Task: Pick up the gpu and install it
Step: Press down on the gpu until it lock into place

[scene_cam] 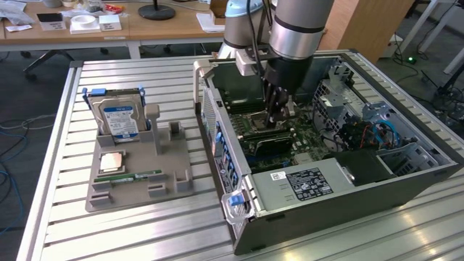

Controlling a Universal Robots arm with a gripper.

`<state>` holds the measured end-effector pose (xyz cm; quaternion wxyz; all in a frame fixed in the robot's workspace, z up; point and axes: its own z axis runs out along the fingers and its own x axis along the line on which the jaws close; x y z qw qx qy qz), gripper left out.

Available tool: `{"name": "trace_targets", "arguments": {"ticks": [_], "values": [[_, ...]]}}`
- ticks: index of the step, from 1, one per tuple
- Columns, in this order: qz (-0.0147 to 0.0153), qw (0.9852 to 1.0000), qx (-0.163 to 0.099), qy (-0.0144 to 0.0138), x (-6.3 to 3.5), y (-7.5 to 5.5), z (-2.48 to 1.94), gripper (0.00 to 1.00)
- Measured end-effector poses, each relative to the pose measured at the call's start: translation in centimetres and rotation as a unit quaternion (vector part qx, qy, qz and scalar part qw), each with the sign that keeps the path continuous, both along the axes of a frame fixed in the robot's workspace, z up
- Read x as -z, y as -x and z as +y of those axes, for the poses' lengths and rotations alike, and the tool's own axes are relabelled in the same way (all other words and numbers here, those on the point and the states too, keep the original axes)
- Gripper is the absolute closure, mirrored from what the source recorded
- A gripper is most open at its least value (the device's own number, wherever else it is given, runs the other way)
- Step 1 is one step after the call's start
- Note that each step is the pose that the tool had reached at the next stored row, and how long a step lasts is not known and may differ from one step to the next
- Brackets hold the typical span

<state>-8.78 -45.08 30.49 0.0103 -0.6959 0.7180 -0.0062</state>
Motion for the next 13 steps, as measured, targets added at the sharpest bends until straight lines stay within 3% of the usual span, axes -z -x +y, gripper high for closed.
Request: {"name": "trace_targets", "arguments": {"ticks": [13], "values": [[0.0000,1.0000,0.000,-0.0001,-2.24,-0.5,0.05,0.89]]}}
